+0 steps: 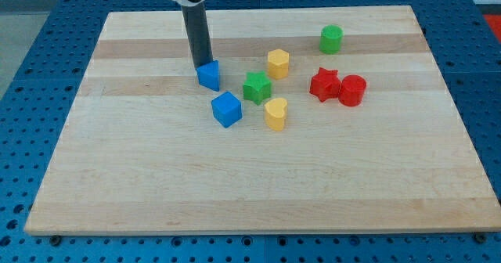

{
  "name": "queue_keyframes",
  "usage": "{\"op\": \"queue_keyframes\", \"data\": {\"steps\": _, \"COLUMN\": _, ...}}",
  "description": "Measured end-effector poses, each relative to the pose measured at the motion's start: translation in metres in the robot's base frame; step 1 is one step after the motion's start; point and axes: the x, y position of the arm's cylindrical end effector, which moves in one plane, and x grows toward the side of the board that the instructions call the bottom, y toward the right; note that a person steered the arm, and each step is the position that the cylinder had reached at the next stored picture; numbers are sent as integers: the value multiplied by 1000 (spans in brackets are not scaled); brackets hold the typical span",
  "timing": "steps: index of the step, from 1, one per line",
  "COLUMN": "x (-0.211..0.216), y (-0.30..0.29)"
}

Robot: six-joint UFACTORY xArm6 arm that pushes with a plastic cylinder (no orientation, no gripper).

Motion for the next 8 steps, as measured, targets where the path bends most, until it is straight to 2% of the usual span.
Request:
{"op": "queue_keyframes", "data": {"steps": 6, "x": -12, "y": 20}}
{"op": "queue_keyframes", "data": {"steps": 8, "x": 13, "y": 21}}
